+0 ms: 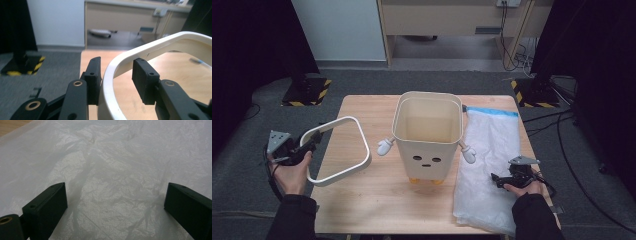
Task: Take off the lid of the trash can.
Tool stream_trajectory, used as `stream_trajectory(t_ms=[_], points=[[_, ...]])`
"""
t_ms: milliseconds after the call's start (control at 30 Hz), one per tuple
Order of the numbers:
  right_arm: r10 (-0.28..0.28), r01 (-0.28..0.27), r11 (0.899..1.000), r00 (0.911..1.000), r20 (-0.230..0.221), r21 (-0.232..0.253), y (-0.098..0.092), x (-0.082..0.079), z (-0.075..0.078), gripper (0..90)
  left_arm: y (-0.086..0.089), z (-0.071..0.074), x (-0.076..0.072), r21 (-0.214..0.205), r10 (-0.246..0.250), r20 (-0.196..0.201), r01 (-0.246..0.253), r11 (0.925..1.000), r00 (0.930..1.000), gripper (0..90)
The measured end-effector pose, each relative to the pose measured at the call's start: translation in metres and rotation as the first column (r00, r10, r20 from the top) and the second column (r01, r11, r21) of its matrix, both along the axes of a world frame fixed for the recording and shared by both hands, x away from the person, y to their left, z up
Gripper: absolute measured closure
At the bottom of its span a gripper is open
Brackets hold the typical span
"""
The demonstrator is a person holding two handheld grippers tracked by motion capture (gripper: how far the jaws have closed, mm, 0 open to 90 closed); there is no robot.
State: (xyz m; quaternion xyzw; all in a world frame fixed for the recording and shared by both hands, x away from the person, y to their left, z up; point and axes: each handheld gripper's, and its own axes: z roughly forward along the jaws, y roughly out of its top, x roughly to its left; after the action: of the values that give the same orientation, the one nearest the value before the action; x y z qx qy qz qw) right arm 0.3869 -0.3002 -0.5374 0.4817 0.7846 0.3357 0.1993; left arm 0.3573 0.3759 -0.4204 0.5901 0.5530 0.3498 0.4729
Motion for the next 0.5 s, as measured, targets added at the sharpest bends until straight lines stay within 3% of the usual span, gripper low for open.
stream_trajectory(t_ms=[200, 267, 400, 433, 467, 500], points=[[0.003, -0.003, 1.000, 0.9998, 0.020, 0.008, -0.005, -0.002, 0.001, 17.5, -0.006, -0.049, 0.002, -0.015, -0.019, -0.104, 0.018, 0.9997, 0.9944, 58.3], [-0.008, 0.008, 1.000, 0.9999, 0.014, 0.008, -0.007, -0.003, 0.003, 20.8, -0.008, -0.062, 0.003, -0.009, -0.027, -0.152, 0.026, 0.9996, 0.9880, 58.3], [-0.033, 0.033, 0.999, 0.9985, 0.043, -0.002, -0.011, -0.004, 0.010, 21.2, -0.014, -0.075, 0.002, 0.009, -0.018, -0.166, 0.020, 0.9998, 0.9860, 58.2], [-0.044, 0.043, 0.999, 0.9978, 0.050, 0.016, -0.012, -0.005, 0.013, 21.1, -0.019, -0.082, 0.002, 0.020, -0.028, -0.195, 0.033, 0.9993, 0.9804, 58.1], [-0.044, 0.043, 0.999, 0.9978, 0.050, 0.016, -0.012, -0.005, 0.013, 21.1, -0.019, -0.082, 0.002, 0.020, -0.028, -0.195, 0.033, 0.9993, 0.9804, 58.0], [-0.055, 0.054, 0.998, 0.9972, 0.050, 0.018, -0.014, -0.005, 0.014, 21.0, -0.021, -0.085, 0.002, 0.025, -0.036, -0.217, 0.043, 0.9988, 0.9756, 58.0]])
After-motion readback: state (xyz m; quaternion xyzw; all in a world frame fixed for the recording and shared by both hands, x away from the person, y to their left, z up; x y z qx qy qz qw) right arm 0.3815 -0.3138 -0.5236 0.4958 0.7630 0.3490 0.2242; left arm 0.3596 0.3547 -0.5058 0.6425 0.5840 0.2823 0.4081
